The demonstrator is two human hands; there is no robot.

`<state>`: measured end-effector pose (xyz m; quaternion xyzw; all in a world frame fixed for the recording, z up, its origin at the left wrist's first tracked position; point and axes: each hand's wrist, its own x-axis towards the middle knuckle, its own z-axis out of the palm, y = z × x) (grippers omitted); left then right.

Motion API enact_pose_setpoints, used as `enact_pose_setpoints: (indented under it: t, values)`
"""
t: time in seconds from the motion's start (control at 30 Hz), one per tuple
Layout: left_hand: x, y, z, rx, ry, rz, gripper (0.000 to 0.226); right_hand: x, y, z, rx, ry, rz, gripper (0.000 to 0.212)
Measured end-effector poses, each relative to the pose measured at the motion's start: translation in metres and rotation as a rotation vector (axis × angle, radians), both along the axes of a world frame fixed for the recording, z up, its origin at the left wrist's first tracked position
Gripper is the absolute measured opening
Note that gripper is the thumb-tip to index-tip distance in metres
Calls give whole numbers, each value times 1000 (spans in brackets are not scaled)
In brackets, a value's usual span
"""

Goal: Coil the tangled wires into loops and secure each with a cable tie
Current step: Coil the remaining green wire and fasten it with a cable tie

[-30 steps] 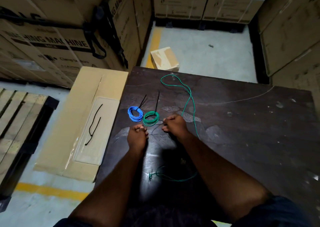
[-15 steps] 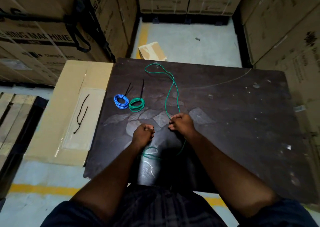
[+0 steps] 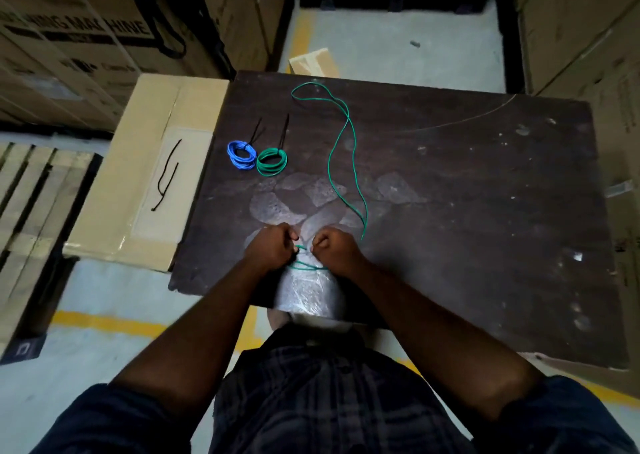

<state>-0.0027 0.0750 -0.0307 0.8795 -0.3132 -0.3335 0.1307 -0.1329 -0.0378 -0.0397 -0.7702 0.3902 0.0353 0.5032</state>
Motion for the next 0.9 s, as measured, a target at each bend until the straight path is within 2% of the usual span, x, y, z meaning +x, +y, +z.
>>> enact_pose_setpoints:
  t: [0.1,0.23,0.27,0.47,0.5,0.6,0.67,0.8,0.9]
  values:
    - [-10,6,7,56,-84,-25,26,-5,9,-3,-5,-13,31,5]
    - [-24,14,17,110,-132,-20,7,-8,12,0,-53,-35,53,7]
    - [-26,16,20,92,-138,-10,1,-8,14,2,-58,-39,55,7]
    - [-26,22,33,-76,-163,21,6,5,17,26,-77,-109,15,8]
    - [-23,23,36,-105,-153,33,2,7,16,31,-60,-122,27,9]
    - [-14,28,43,-179,-111,89,15,9,20,41,1,-156,8,10]
    - [-13,28,46,-205,-95,77,14,10,17,44,49,-173,-18,8]
    - [-5,45,48,-244,-90,25,12,21,18,60,49,-208,-116,9]
    - [-3,51,49,-337,-8,82,13,18,14,70,48,-209,-165,11]
